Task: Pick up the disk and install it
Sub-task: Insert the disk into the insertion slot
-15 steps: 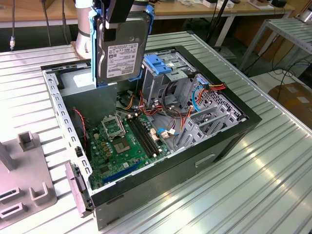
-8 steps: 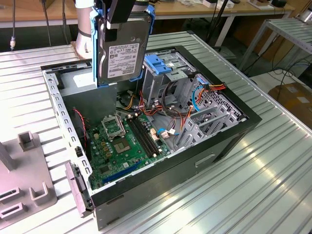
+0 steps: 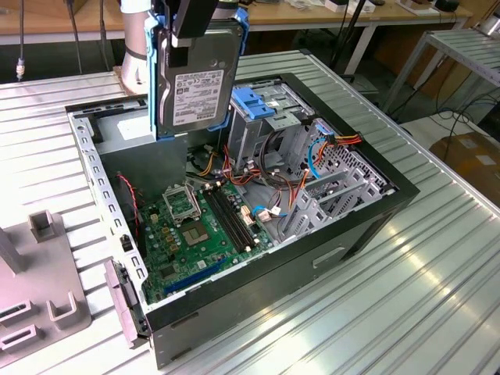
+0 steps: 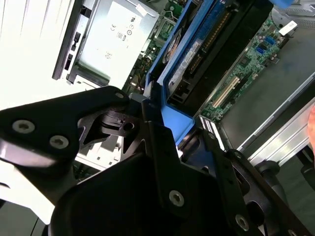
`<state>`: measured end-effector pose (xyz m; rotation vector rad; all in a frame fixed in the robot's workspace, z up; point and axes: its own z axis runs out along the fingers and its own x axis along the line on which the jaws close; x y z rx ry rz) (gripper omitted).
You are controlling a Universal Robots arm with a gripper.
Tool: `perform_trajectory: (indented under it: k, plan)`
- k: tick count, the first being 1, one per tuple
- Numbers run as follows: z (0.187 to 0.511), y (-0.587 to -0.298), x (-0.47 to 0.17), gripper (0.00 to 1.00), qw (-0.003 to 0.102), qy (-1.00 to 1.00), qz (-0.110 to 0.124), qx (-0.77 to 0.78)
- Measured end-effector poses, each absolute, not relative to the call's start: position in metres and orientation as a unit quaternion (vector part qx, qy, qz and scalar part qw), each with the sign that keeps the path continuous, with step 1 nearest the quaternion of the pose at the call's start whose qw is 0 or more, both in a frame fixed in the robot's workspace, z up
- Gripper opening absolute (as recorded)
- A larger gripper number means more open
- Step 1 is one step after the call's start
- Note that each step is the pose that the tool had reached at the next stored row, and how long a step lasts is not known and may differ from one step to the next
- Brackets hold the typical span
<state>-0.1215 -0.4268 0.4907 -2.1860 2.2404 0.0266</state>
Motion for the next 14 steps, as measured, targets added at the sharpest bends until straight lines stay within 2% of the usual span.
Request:
perform_trajectory:
  k: [14]
  plan:
    - [0.491,-0.452,-0.12,0.37,0.006,0.716,0.008,-0.698]
